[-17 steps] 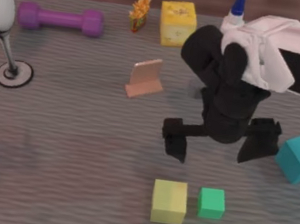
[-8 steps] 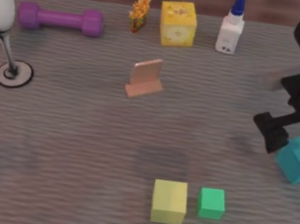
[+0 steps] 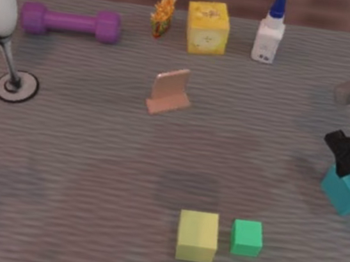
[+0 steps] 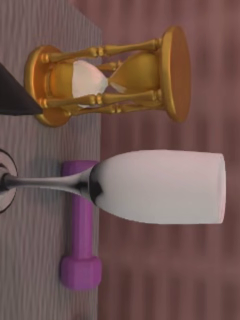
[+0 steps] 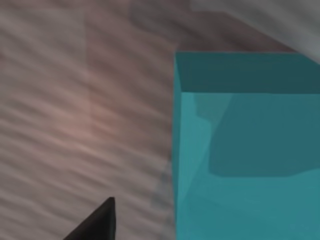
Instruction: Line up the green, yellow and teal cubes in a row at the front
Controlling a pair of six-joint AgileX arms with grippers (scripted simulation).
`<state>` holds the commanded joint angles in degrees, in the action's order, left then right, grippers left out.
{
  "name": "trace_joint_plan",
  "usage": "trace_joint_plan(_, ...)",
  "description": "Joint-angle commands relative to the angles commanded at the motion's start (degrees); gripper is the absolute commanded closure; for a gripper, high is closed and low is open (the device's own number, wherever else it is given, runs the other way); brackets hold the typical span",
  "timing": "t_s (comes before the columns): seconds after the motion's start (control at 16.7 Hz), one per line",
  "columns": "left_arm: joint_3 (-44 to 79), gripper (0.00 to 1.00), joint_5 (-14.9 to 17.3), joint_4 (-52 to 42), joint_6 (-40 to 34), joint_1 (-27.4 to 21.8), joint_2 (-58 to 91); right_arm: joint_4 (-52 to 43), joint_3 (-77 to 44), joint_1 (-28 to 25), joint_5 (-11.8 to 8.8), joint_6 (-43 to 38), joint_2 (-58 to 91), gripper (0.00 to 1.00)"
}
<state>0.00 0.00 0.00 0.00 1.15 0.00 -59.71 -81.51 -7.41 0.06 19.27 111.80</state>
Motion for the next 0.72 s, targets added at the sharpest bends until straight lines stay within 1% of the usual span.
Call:
trace_joint_plan(0.12,0.0,0.0,0.0,0.0,0.0,0.0,0.0,0.1,-0.1,-0.2,0.0,-0.1,0.3,0.0)
trace_joint_plan(0.24,0.0,0.0,0.0,0.0,0.0,0.0,0.0,2.2,1.1,-0.2,0.0,-0.2,1.2,0.0)
trace_joint_plan(0.6,0.0,0.0,0.0,0.0,0.0,0.0,0.0,15.6,8.2,-0.1,0.0,-0.2,7.1,0.0)
trace_joint_plan(0.72,0.0,0.0,0.0,0.0,0.0,0.0,0.0,18.1,9.7,-0.1,0.1,-0.2,8.3,0.0)
